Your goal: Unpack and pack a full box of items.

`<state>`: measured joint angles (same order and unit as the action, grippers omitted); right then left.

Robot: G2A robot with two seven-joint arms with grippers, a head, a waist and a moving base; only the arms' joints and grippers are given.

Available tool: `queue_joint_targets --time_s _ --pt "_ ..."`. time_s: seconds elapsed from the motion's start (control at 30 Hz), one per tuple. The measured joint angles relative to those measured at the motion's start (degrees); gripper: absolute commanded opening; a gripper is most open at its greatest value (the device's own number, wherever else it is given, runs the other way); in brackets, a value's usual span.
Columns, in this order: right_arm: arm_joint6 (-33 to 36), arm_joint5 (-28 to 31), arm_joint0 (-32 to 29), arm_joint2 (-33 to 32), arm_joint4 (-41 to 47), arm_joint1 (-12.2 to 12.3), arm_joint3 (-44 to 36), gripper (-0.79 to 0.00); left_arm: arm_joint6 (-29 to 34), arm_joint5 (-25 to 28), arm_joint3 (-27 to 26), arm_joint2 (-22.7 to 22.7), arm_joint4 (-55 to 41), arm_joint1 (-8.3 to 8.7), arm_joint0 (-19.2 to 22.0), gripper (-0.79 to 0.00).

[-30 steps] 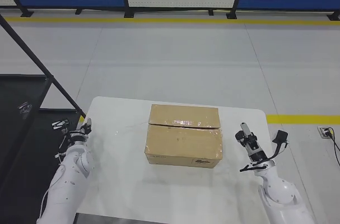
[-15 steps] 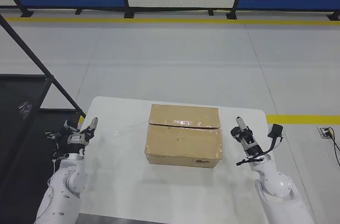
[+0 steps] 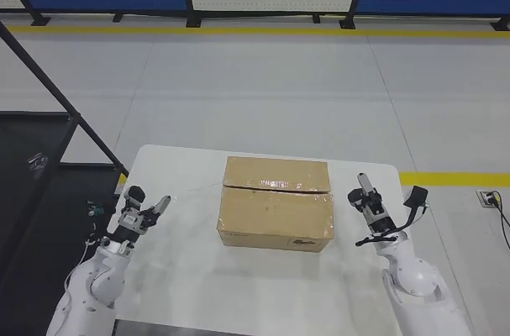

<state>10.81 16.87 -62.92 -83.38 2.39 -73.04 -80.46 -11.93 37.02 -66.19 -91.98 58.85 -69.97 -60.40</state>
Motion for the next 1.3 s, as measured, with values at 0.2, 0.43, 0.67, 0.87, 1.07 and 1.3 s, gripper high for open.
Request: queue_joint_targets --time_s 0.2,0.43,0.67,0.87,1.07,1.3 --pt "0.18 2.22 -2.0 -0.05 -2.24 0.14 -2.41 0.0 15.43 -9.58 3.21 2.16 -23.1 -1.2 4.92 0.0" --pt "0.08 2.88 -2.84 -0.47 -2.22 0.17 -2.57 0.0 38.07 -22.67 1.89 2.72 -37.81 -1.31 7.53 0.0" --pt "-0.01 3.24 -3.52 -0.77 -2.13 0.19 -2.17 0.0 38.32 -22.02 1.89 2.93 -39.62 -1.48 7.06 0.0" --pt "0.26 2.92 -2.9 -0.23 -2.2 0.1 -1.67 0.0 46.4 -28.47 6.82 4.32 -51.92 -2.08 10.91 0.0" --pt "0.3 2.94 -2.66 -0.07 -2.25 0.04 -1.03 0.0 54.45 -34.51 17.43 5.69 -62.06 -2.74 18.43 0.0" --pt "-0.04 2.9 -3.15 -0.53 -2.18 0.07 -1.18 0.0 55.93 -34.43 27.81 8.49 -64.25 -3.55 25.03 0.0"
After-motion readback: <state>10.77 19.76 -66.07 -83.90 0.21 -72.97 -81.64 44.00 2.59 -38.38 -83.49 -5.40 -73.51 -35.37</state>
